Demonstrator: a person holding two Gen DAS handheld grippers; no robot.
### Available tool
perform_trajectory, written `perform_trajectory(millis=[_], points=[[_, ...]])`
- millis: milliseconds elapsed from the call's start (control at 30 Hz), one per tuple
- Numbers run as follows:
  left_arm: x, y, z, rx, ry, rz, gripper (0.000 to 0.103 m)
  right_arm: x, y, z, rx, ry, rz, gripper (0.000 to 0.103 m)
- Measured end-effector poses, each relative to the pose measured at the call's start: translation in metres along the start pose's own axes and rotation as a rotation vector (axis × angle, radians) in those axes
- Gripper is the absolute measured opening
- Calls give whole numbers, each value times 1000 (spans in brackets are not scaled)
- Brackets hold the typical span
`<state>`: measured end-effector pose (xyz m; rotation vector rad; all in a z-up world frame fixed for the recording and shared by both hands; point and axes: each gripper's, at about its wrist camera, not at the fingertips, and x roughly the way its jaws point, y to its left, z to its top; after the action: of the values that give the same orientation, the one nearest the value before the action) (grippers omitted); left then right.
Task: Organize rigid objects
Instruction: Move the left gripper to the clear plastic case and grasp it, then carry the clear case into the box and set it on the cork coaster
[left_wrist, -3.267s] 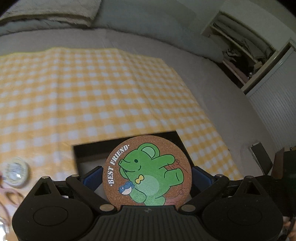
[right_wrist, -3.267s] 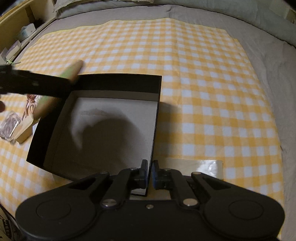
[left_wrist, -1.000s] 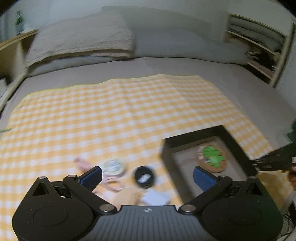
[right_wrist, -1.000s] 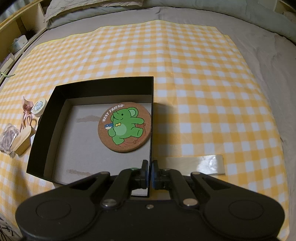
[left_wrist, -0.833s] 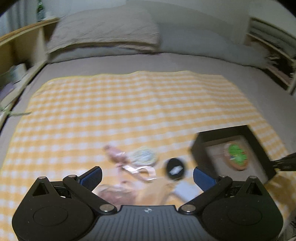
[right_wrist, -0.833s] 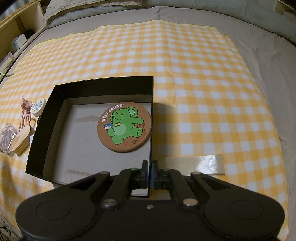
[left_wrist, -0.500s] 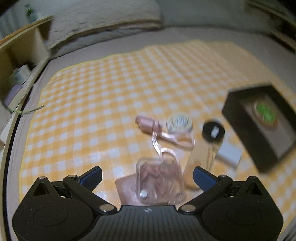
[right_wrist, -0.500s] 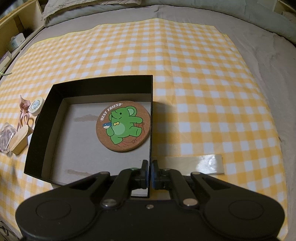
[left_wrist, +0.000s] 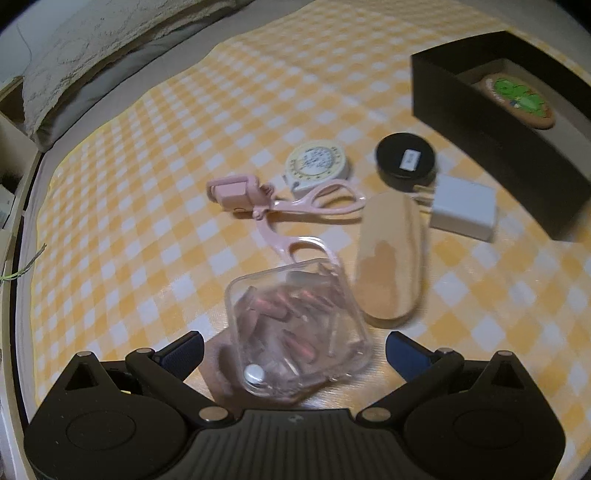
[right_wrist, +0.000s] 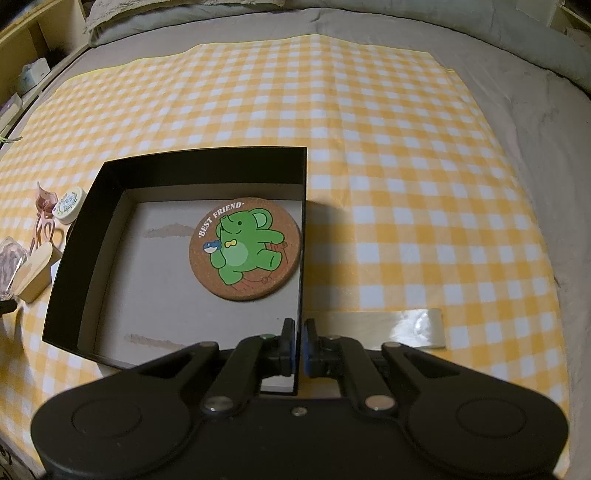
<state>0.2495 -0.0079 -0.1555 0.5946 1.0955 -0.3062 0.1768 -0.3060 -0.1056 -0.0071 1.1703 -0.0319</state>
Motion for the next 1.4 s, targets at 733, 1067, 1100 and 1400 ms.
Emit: perform_trajectory(millis=[733, 1067, 1100, 1400], points=[[4, 77, -13, -259, -117, -100, 94, 7, 0, 4, -11, 13, 1, 5], [25, 73, 23, -455, -86, -124, 99, 7, -2, 9, 7, 8, 3, 4], [27, 76, 25, -489, -76, -113, 98, 7, -2, 9, 11, 8, 6, 4], [43, 85, 27, -574, -16, -107, 79, -1, -2, 11, 29, -6, 11, 3]])
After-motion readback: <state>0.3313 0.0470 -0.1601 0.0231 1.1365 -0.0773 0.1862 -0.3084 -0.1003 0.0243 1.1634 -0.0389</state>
